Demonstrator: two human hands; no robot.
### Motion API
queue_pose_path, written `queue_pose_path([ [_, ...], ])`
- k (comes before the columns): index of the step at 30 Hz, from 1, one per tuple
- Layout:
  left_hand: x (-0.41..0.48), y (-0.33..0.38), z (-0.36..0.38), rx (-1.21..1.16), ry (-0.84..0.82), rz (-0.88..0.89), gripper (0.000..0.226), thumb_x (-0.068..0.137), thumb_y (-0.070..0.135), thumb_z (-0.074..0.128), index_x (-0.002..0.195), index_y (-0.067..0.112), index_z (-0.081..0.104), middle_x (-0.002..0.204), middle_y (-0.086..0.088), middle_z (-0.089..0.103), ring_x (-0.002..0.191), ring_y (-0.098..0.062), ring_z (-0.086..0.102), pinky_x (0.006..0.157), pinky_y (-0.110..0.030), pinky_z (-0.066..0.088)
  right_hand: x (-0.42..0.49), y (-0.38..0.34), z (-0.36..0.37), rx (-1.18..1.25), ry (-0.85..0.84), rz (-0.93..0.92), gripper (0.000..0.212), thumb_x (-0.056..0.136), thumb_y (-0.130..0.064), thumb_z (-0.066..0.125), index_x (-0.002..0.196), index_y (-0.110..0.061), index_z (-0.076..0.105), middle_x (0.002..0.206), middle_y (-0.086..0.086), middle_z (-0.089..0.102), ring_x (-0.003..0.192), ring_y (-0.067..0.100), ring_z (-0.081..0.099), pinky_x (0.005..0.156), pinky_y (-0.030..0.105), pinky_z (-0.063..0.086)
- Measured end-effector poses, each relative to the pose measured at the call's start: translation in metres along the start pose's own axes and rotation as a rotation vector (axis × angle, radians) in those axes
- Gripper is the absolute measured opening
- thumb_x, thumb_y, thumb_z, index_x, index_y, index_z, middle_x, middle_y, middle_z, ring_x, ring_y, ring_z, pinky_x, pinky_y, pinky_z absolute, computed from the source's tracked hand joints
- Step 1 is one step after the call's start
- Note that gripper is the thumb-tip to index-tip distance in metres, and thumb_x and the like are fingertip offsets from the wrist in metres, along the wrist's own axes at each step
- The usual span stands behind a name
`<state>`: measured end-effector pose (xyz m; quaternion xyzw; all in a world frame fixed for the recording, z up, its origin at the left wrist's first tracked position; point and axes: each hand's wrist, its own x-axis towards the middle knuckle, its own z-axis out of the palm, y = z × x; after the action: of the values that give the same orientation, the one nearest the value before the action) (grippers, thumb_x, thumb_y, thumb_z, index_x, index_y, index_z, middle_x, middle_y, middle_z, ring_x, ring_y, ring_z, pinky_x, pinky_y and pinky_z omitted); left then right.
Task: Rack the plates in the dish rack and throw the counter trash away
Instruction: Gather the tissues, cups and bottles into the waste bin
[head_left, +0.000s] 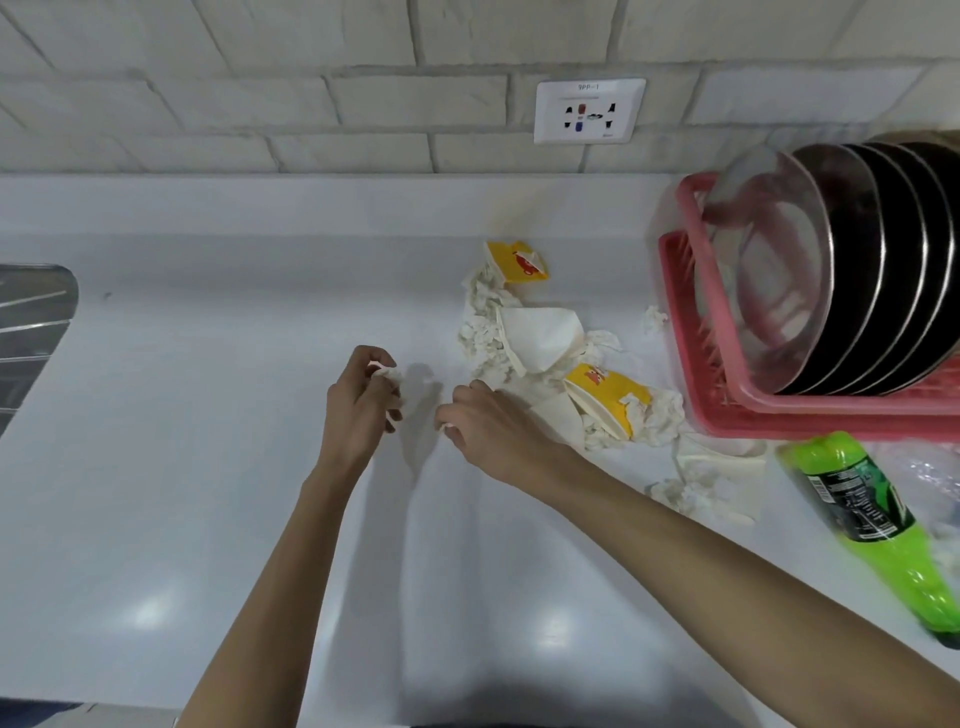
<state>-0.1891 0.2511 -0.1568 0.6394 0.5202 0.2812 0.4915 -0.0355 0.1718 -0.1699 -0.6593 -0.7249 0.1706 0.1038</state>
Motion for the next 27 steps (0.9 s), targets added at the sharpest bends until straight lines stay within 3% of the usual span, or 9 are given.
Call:
queue_pose_path([
  [2,-0.003,0.002,0.000,-0.026,-0.034,0.018,0.025,0.093,0.006,0.040,0.097,0.017,0.062,0.073,-0.006,0.055,0.060,-0.021,0.053,0.052,-0.033,0.046,-0.010,-0.002,-0.009,0.159,0.037,0.033,0.022,0.102,-0.018,0.043,0.109,-0.010,0.062,0.095,0.008,0.052,0.092,0.024,0.048,0.069,0.035,0.038],
  [5,-0.007,0.007,0.008,-0.028,-0.109,0.032,0.023,0.092,0.013,0.043,0.088,0.013,0.066,0.067,-0.006,0.047,0.062,-0.021,0.047,0.052,-0.034,0.047,-0.025,-0.005,-0.024,0.365,0.101,0.167,0.022,0.104,-0.025,0.035,0.095,-0.011,0.049,0.092,0.006,0.049,0.082,0.026,0.050,0.069,0.040,0.041],
  [8,-0.015,0.015,0.021,-0.018,-0.164,0.044,0.017,0.085,0.023,0.052,0.075,0.010,0.059,0.064,-0.008,0.046,0.058,-0.020,0.044,0.052,-0.035,0.045,-0.041,-0.002,-0.033,0.496,0.157,0.297,0.026,0.103,-0.031,0.041,0.081,-0.017,0.038,0.078,-0.001,0.049,0.070,0.017,0.046,0.060,0.031,0.034],
  [12,-0.029,0.019,0.045,-0.012,-0.270,0.050,0.033,0.089,0.033,0.059,0.069,0.008,0.048,0.058,-0.005,0.046,0.056,-0.020,0.040,0.055,-0.035,0.035,-0.070,0.003,-0.037,0.539,0.213,0.380,0.025,0.096,-0.029,0.058,0.082,-0.016,0.042,0.068,-0.007,0.047,0.054,0.004,0.044,0.047,0.014,0.029],
  [16,-0.048,0.026,0.071,-0.028,-0.346,0.103,0.037,0.096,0.029,0.064,0.068,0.010,0.051,0.054,-0.003,0.049,0.049,-0.020,0.044,0.052,-0.030,0.035,-0.105,0.009,-0.040,0.725,0.275,0.453,0.008,0.098,-0.017,0.051,0.091,-0.018,0.046,0.068,0.006,0.055,0.035,0.019,0.051,0.039,0.025,0.036],
  [19,-0.067,0.035,0.091,-0.070,-0.405,0.138,0.022,0.094,0.025,0.066,0.074,0.015,0.063,0.055,-0.006,0.053,0.043,-0.022,0.045,0.046,-0.027,0.035,-0.137,0.016,-0.042,0.782,0.331,0.497,0.007,0.099,-0.016,0.049,0.102,-0.019,0.056,0.062,0.005,0.052,0.034,0.008,0.043,0.035,0.028,0.037],
  [23,-0.094,0.048,0.122,-0.047,-0.514,0.172,0.019,0.095,0.019,0.065,0.078,0.020,0.072,0.060,-0.021,0.058,0.039,-0.021,0.044,0.043,-0.025,0.033,-0.184,0.023,-0.044,0.781,0.430,0.534,0.021,0.098,-0.020,0.056,0.080,-0.013,0.064,0.050,0.000,0.050,0.041,0.008,0.044,0.043,0.024,0.037],
  [25,-0.109,0.054,0.140,-0.037,-0.583,0.179,0.021,0.095,0.016,0.064,0.077,0.022,0.073,0.058,-0.018,0.057,0.039,-0.021,0.042,0.042,-0.024,0.033,-0.212,0.027,-0.045,0.764,0.468,0.578,0.035,0.099,-0.026,0.055,0.068,-0.011,0.061,0.044,-0.009,0.048,0.042,0.008,0.045,0.050,0.018,0.035],
  [27,-0.127,0.057,0.160,-0.010,-0.664,0.199,0.021,0.095,0.017,0.065,0.077,0.022,0.074,0.053,-0.003,0.054,0.043,-0.016,0.042,0.044,-0.023,0.034,-0.244,0.030,-0.045,0.726,0.530,0.626,0.045,0.099,-0.031,0.054,0.059,-0.011,0.055,0.044,-0.009,0.048,0.044,0.009,0.046,0.052,0.019,0.035],
])
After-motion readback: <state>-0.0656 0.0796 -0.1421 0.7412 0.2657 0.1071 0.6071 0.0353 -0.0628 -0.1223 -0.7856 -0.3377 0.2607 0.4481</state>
